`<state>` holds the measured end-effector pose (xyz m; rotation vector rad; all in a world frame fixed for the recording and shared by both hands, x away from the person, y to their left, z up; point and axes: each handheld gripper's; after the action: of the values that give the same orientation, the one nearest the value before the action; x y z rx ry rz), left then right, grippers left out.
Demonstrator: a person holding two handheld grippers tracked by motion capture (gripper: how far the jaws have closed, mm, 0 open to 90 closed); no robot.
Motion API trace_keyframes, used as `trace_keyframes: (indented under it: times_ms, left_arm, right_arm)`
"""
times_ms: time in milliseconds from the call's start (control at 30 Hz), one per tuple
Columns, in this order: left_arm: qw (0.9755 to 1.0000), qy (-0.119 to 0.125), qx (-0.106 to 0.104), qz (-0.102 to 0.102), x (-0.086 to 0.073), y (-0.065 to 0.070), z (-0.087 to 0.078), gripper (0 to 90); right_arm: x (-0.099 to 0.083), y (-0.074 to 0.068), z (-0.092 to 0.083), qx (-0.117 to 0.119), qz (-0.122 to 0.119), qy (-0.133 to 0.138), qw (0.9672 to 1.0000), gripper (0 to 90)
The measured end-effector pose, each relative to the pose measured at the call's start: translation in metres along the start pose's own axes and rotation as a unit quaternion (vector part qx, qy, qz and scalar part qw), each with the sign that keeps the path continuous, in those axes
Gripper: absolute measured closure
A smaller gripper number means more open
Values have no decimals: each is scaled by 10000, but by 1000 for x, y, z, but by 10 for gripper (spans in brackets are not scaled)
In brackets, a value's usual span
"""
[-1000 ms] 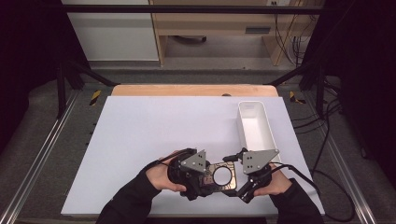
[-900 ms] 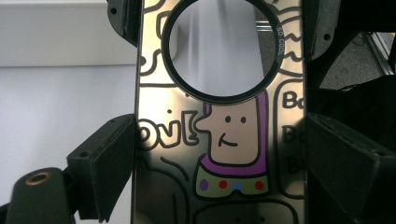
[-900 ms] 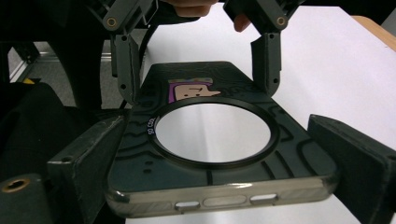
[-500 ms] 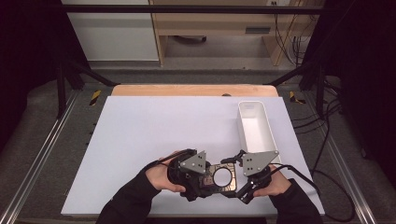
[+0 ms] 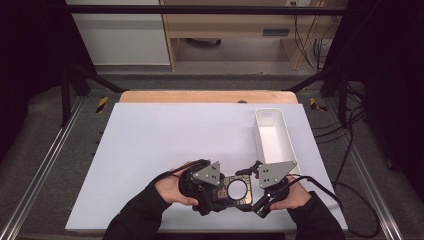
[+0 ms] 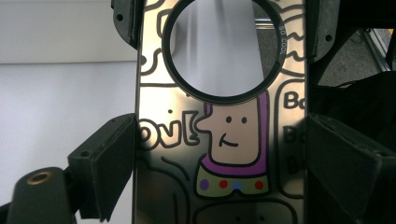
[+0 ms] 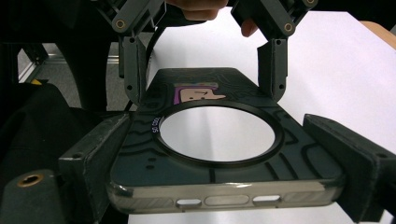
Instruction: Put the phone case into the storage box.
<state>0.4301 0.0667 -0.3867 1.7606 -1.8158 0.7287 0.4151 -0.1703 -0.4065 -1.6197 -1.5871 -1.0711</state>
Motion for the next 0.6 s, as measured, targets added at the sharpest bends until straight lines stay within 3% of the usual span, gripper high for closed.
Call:
trace_keyframes:
  times_ms: [600]
  left_arm:
    - [10000, -55, -26, 30, -1, -1, 3, 107]
  right_arm:
    - [-1, -2, 1, -22, -62, -48, 10000, 119]
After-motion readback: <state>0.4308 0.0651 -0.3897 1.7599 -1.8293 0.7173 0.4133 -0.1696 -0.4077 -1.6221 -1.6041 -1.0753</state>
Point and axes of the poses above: each handheld gripper's, and its own axes: z roughly forward along the jaws, x roughly out of its top, y roughly to its right, and after that the axes turned 1 degree about -z, right-handed
